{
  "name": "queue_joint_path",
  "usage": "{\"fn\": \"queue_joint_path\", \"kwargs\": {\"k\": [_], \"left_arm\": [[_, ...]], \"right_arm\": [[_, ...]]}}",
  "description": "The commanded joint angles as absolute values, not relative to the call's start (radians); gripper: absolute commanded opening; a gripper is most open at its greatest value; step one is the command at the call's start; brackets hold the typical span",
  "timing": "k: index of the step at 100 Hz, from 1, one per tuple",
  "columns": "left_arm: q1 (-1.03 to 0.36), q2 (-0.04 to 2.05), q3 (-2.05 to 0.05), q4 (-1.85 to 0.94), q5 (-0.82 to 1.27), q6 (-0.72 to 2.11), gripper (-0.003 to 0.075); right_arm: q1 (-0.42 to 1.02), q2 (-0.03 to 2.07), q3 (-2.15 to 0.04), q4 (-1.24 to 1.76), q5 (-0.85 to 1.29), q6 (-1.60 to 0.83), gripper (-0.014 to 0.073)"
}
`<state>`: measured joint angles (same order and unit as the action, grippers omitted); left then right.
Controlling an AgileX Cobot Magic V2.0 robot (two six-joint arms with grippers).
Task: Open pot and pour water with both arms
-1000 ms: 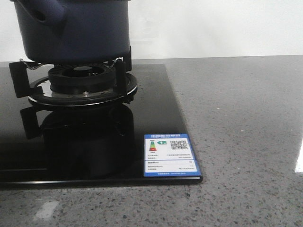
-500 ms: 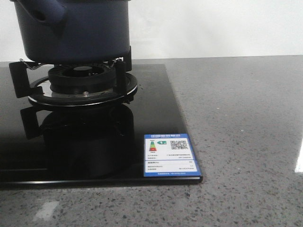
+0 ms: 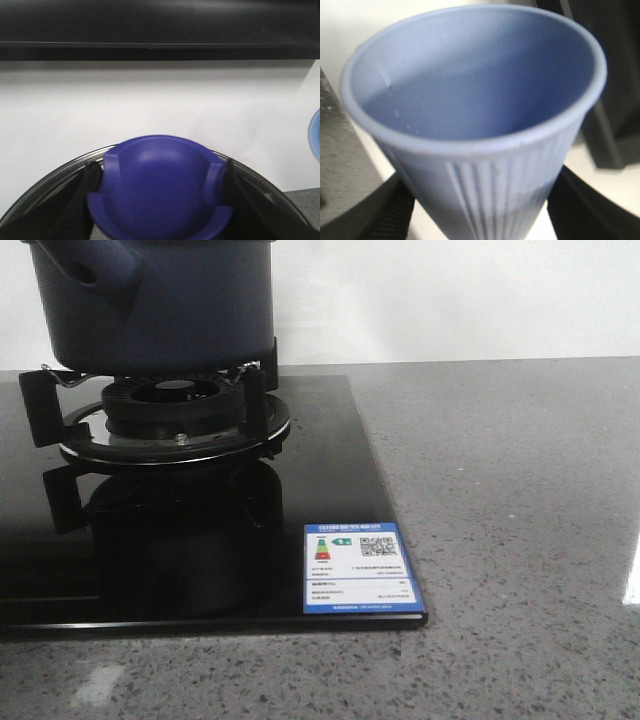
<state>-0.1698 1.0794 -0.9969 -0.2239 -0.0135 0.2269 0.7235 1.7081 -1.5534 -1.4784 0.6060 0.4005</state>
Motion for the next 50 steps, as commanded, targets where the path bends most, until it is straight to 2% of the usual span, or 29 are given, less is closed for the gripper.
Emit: {"fn": "queue_joint_path", "kwargs": {"k": [1, 21, 32, 50], "left_arm": [[-0.167, 1.053, -1.035, -0.222, -0.121, 0.225, 0.0390], [-0.167, 1.053, -1.035, -0.222, -0.121, 0.225, 0.0390], [-0.167, 1.053, -1.035, -0.222, -0.121, 0.225, 0.0390], [-0.167, 1.053, -1.035, -0.222, -0.121, 0.225, 0.0390]], "right_arm": [[0.700, 1.624, -1.594, -1.435, 0.645, 0.521, 0.0249], [0.588, 1.533, -1.550, -1.164, 0.561, 0.634, 0.0249], [0.513, 1.467, -1.456, -1.152, 0.494, 0.761, 0.0249], [0.331, 1.330, -1.224, -1.153, 0.260, 1.025, 0.0249]]}}
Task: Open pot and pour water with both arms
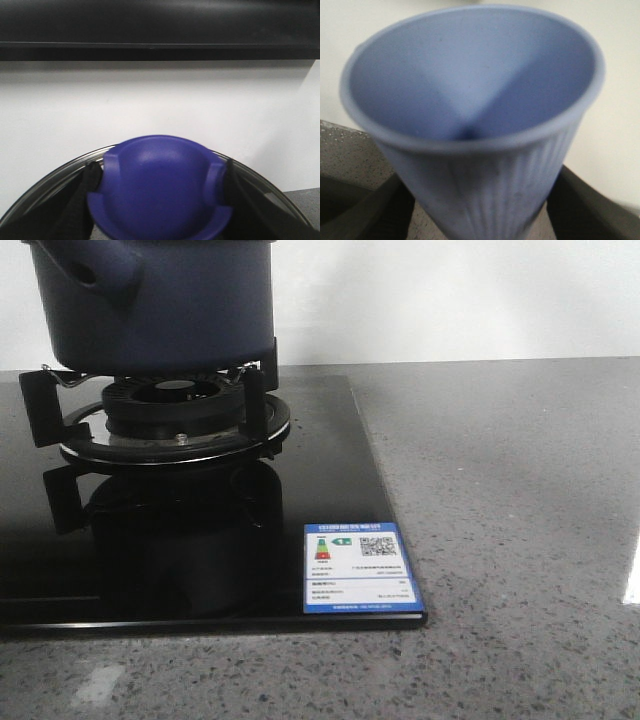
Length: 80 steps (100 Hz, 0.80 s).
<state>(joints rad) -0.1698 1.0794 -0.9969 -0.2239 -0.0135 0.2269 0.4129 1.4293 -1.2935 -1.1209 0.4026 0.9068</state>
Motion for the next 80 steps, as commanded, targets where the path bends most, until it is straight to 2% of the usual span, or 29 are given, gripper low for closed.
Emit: {"fn": "queue_joint_path", "kwargs": {"k": [1, 27, 52, 63, 80], "left_arm": [[-0.167, 1.053, -1.035, -0.222, -0.121, 0.225, 0.0390], [-0.167, 1.053, -1.035, -0.222, -0.121, 0.225, 0.0390], [-0.167, 1.053, -1.035, -0.222, -0.121, 0.225, 0.0390], [-0.167, 1.053, -1.035, -0.222, -0.121, 0.225, 0.0390], [-0.167, 1.055, -1.035, -0.222, -0.121, 0.225, 0.0390]], "right_arm": [[0.323, 1.325, -1.214, -1.153, 0.238, 1.038, 0.0249], [0.061, 1.174, -0.912, -1.153, -0.086, 1.097, 0.0249], [-0.179, 1.158, -0.709, -1.153, -0.460, 1.077, 0.0249], [-0.246, 1.200, -0.658, -1.152, -0.603, 0.994, 0.0249], [-0.272, 1.286, -0.648, -1.126, -0.660, 0.921, 0.0249]]}}
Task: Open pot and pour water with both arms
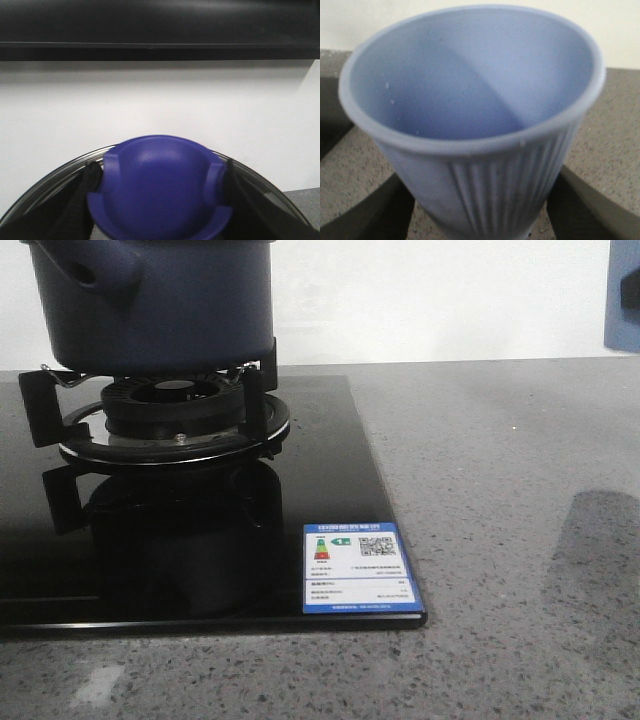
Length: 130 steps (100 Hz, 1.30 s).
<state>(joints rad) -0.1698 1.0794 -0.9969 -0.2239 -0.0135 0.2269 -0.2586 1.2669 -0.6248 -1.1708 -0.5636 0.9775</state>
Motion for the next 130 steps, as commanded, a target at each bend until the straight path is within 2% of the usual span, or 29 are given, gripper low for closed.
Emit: {"fn": "queue_joint_path", "kwargs": {"k": [1, 38, 99, 106, 123, 130], "left_arm": [[-0.167, 1.055, -1.035, -0.222, -0.121, 0.225, 0.0390], [-0.167, 1.055, -1.035, -0.222, -0.121, 0.225, 0.0390], [-0.167, 1.055, -1.035, -0.222, -0.121, 0.225, 0.0390], [-0.167, 1.055, -1.035, -0.222, -0.121, 0.225, 0.0390], [-0.167, 1.055, -1.035, -0.222, -0.121, 0.225, 0.0390], [-0.167, 1.055, -1.035, -0.222, -0.121, 0.225, 0.0390]], "right_arm": [[-0.272, 1.290, -0.648, -1.121, -0.664, 0.911, 0.0249], [-0.272, 1.426, -0.648, -1.007, -0.719, 0.734, 0.0249], [-0.272, 1.476, -0.648, -1.010, -0.726, 0.729, 0.0258], [-0.272, 1.476, -0.648, -1.012, -0.734, 0.729, 0.0323], [-0.272, 1.469, -0.648, -1.014, -0.738, 0.768, 0.0633], [-0.272, 1.455, -0.648, -1.043, -0.731, 0.823, 0.0665]]}}
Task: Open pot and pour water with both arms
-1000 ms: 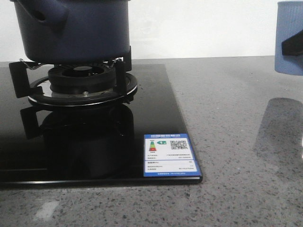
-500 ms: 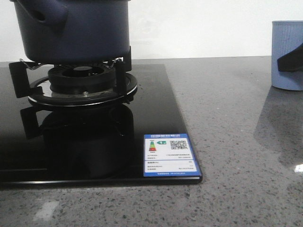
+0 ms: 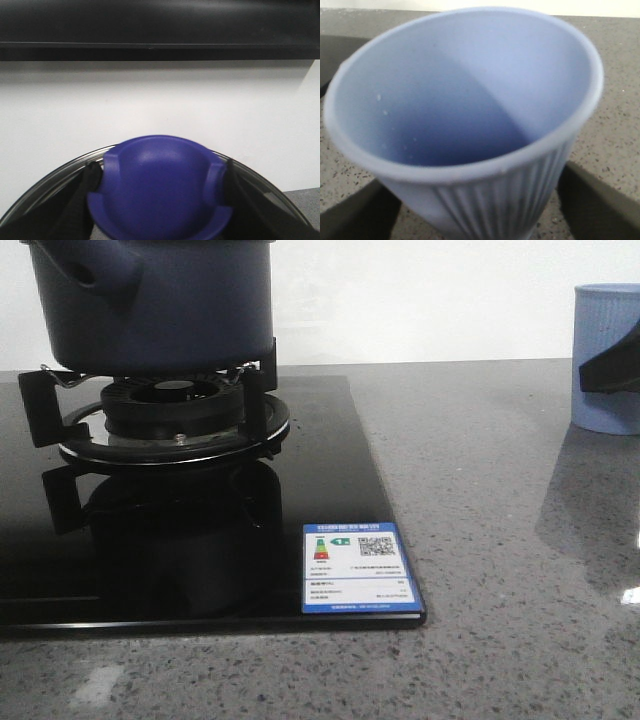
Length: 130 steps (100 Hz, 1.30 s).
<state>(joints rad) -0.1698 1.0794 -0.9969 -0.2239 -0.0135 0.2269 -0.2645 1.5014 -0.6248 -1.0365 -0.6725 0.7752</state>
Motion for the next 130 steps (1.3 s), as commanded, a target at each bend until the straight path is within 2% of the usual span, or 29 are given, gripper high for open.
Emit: {"fn": "queue_joint_path", "kwargs": {"k": [1, 24, 65, 101, 130], "left_arm": [[-0.167, 1.055, -1.035, -0.222, -0.121, 0.225, 0.0390], [-0.171, 1.055, -1.035, -0.222, -0.121, 0.225, 0.0390], [-0.276, 1.088, -1.035, -0.222, -0.123, 0.225, 0.0390], [-0.402, 1.211, -1.035, -0.222, -0.179, 0.225, 0.0390], [-0.423, 1.288, -1.035, -0.222, -0.209, 0.225, 0.0390]], "right_arm": [[-0.272, 1.453, -0.648, -1.052, -0.727, 0.834, 0.0664], [-0.272, 1.361, -0.648, -1.231, -0.649, 1.000, 0.0664], [-0.272, 1.227, -0.641, -1.850, -0.606, 1.631, 0.0664], [-0.272, 1.061, -0.541, -1.857, -0.615, 1.657, 0.0664], [-0.272, 0.897, -0.532, -1.857, -0.578, 1.683, 0.0664]]}}
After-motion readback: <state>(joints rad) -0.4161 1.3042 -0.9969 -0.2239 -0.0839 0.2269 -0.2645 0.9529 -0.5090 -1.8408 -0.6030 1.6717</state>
